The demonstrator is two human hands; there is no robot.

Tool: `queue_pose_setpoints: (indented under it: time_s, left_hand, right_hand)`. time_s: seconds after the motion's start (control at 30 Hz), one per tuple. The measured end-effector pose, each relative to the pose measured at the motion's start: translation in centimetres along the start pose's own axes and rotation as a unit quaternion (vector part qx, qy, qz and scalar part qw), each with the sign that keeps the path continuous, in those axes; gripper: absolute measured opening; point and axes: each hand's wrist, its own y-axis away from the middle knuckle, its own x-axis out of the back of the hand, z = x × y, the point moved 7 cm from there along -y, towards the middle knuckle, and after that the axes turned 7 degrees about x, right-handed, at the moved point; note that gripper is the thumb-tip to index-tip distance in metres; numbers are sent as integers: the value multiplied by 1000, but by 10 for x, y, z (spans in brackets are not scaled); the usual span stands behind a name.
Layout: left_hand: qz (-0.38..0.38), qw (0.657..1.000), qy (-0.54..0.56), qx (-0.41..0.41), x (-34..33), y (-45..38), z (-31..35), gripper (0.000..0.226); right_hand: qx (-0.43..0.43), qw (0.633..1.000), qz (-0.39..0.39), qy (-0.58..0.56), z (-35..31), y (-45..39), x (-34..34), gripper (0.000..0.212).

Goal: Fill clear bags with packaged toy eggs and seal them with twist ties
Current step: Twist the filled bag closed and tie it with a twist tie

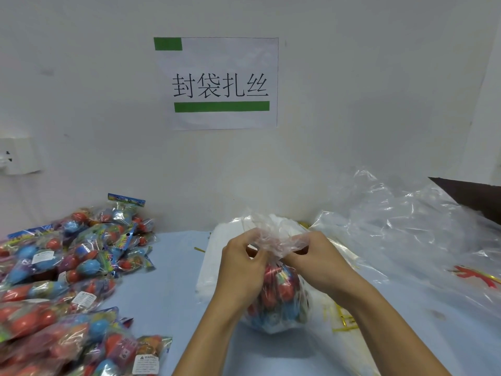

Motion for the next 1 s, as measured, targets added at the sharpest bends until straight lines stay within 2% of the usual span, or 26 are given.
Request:
queue_pose_setpoints:
  time_s: [0.2, 0.37, 0.43, 0.7, 1.0]
  left_hand:
    - [54, 997, 21, 47, 11, -3, -8, 26]
    - [58, 992, 78, 79, 14, -4, -15, 10]
    - [56, 990, 88, 90, 13, -5, -17, 5]
    - [42, 989, 86, 113, 9, -4, -20, 19]
    - [33, 988, 100, 113, 7, -2, -15, 26]
  right_hand:
    - [-36, 996, -29, -78, 1, 1, 0, 22]
    - [-69, 977, -54, -193, 6, 2, -2, 35]
    - [-69, 979, -53, -185, 7, 2, -1, 37]
    - [-11, 997, -26, -76, 7, 2, 1, 10]
    - [5, 998, -12, -60, -1, 1, 0, 14]
